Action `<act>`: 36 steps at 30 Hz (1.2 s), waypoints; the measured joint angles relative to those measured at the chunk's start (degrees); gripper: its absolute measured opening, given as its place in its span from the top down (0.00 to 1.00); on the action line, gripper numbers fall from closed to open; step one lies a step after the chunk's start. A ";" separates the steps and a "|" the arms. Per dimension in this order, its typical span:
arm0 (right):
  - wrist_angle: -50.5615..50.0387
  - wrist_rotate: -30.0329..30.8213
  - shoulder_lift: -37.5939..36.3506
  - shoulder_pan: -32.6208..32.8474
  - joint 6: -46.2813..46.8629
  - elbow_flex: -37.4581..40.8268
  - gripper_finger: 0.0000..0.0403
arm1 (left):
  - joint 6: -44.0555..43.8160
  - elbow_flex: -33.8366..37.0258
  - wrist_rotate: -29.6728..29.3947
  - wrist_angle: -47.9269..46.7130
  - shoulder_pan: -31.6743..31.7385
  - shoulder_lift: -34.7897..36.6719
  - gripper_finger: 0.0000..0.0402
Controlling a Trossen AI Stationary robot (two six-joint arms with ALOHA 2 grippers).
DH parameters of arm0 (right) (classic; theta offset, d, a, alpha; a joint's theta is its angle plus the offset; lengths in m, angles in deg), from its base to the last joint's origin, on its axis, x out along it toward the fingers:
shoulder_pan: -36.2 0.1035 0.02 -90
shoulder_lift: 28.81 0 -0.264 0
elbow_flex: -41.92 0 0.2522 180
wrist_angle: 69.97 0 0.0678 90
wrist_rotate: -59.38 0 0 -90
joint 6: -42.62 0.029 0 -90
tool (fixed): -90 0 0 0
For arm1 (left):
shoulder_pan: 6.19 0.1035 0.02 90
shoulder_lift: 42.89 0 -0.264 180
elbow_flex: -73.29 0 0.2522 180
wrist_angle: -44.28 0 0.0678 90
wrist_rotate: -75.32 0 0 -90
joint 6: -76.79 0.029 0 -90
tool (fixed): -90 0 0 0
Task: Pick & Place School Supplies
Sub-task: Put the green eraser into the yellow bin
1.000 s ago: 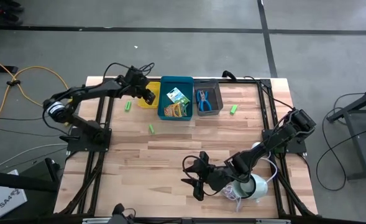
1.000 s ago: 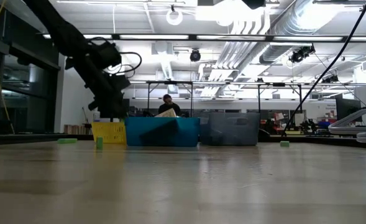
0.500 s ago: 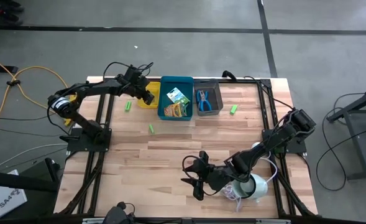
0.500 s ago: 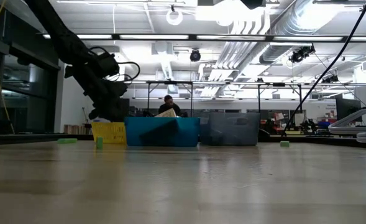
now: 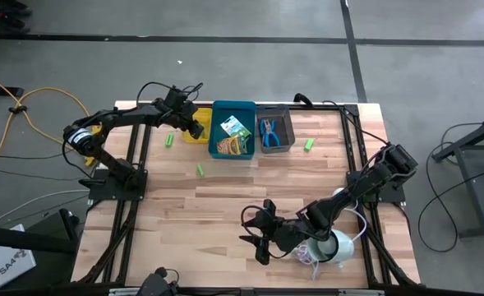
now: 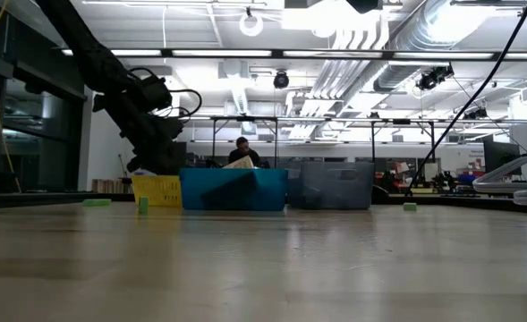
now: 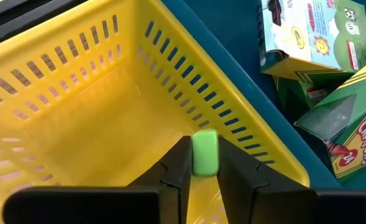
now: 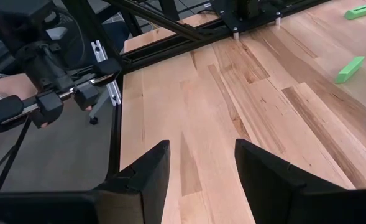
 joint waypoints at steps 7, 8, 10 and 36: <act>-0.01 -0.12 0.00 0.00 0.00 0.00 0.57 | 1.26 0.00 -0.14 0.02 -0.03 0.00 0.79; -0.01 -0.19 0.00 0.00 0.00 0.00 0.57 | 1.76 0.01 -0.27 0.05 -0.03 0.00 0.78; 0.00 -0.34 0.00 0.00 0.01 0.00 0.57 | 2.98 0.01 -1.72 0.09 -0.05 0.00 0.76; -0.09 -0.39 0.02 0.00 0.02 0.00 0.57 | 11.49 0.00 -7.88 5.20 -10.81 6.02 0.67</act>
